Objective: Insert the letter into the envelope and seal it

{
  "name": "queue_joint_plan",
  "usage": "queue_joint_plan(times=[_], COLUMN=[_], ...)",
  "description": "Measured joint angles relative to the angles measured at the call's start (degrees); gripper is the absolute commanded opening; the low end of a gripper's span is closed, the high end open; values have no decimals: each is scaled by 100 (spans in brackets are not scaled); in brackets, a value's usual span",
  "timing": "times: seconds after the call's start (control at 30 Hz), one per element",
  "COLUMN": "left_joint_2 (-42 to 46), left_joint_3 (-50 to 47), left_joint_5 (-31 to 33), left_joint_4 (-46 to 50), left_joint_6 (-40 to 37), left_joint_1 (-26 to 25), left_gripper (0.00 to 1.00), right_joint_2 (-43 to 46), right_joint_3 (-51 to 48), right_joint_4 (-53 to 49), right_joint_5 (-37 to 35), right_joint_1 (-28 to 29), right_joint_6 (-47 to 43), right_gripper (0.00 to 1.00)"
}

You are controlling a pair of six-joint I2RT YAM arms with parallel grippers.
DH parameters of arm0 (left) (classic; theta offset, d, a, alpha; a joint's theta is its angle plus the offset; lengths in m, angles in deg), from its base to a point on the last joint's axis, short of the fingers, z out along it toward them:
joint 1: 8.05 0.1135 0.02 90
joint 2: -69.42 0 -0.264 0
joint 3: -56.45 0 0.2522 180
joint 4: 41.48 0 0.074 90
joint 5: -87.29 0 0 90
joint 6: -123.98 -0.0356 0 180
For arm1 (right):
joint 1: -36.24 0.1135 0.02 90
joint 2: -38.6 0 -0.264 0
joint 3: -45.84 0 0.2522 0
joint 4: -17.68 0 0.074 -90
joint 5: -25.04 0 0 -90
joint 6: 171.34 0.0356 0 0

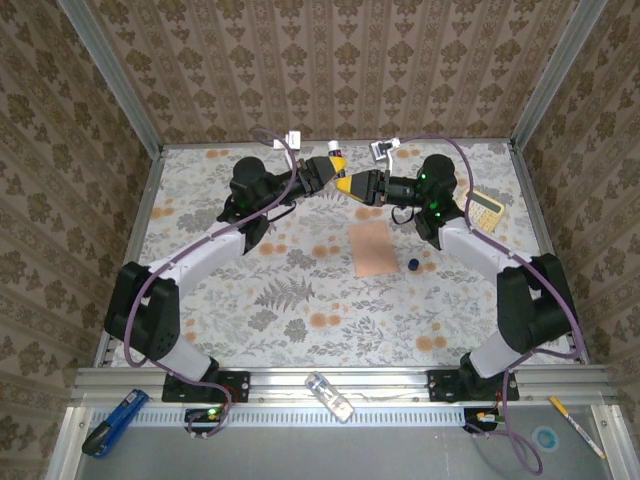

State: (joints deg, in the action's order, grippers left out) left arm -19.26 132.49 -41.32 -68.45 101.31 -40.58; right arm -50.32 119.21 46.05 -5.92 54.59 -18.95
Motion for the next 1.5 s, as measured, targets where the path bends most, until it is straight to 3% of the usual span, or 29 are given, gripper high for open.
queue_joint_plan(times=[0.2, 0.47, 0.77, 0.97, 1.2, 1.33, 1.5], left_joint_2=[0, 2, 39, 46, 55, 68, 79], left_joint_3=[2, 13, 17, 17, 17, 17, -26], left_joint_5=[0, 337, 1008, 1211, 1248, 1132, 737], left_joint_4=[-4, 339, 918, 1084, 1117, 901, 553], left_joint_6=[-4, -136, -286, -286, -275, -186, -90], left_joint_1=[-11, -26, -162, -166, -177, -175, -164], left_gripper=[0, 0, 0, 0, 0, 0, 0], right_joint_2=[533, 800, 745, 621, 592, 557, 627], right_joint_3=[315, 879, 1233, 1307, 1307, 1287, 632], right_joint_4=[-2024, -3969, -4885, -4929, -4927, -4900, -3783], right_joint_5=[-848, -2924, -5307, -6190, -5974, -4483, -2111], right_joint_1=[236, 861, 1655, 1958, 1864, 1349, 520], right_joint_6=[-1425, -2968, -3969, -4277, -4151, -3801, -2898], right_gripper=[24, 24, 24, 24, 39, 59, 69])
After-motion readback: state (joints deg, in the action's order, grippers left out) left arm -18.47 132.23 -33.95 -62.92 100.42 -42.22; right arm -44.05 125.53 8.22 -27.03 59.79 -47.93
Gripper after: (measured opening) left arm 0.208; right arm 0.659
